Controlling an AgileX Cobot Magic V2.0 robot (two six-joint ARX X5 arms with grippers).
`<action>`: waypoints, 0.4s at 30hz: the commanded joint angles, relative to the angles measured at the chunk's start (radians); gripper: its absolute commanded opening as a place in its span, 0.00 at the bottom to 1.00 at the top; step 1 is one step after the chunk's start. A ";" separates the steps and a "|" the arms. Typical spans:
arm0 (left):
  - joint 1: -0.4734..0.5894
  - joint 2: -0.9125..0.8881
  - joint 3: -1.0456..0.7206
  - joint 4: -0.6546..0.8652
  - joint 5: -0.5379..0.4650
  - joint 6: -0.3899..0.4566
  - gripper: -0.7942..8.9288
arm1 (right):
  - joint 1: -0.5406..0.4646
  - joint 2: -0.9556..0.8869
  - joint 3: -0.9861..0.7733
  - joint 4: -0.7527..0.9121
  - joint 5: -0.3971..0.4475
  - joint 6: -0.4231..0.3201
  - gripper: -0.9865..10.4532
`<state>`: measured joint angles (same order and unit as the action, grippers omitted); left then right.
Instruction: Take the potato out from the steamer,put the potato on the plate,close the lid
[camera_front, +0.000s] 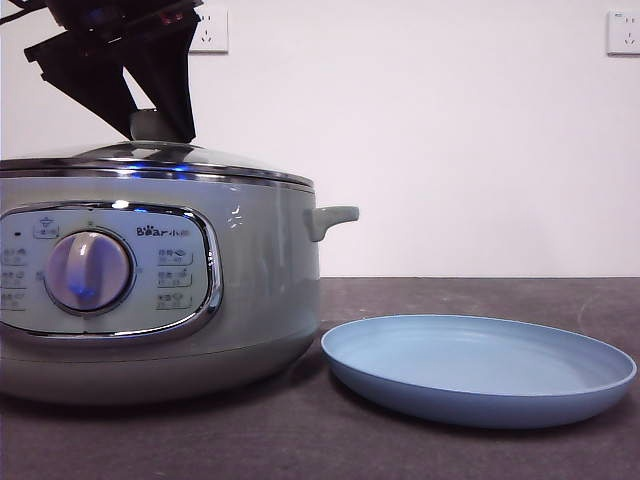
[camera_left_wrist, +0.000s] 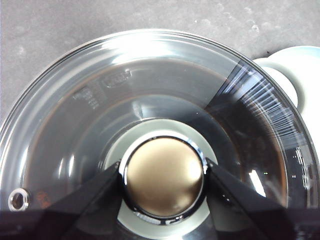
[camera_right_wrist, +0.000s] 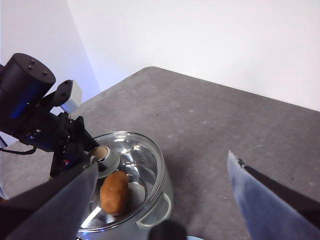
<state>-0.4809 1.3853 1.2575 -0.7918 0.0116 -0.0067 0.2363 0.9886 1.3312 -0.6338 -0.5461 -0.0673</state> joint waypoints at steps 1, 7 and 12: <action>0.002 -0.003 0.042 0.013 -0.005 0.027 0.07 | 0.003 -0.002 0.004 0.006 0.002 0.008 0.47; 0.002 -0.042 0.144 0.013 -0.003 0.038 0.07 | 0.015 -0.002 0.003 0.025 0.002 0.017 0.47; 0.002 -0.125 0.212 0.028 -0.003 0.051 0.07 | 0.050 0.003 0.004 0.030 0.003 0.017 0.47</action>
<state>-0.4801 1.2968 1.4471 -0.8051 0.0101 0.0273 0.2802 0.9894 1.3312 -0.6113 -0.5461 -0.0601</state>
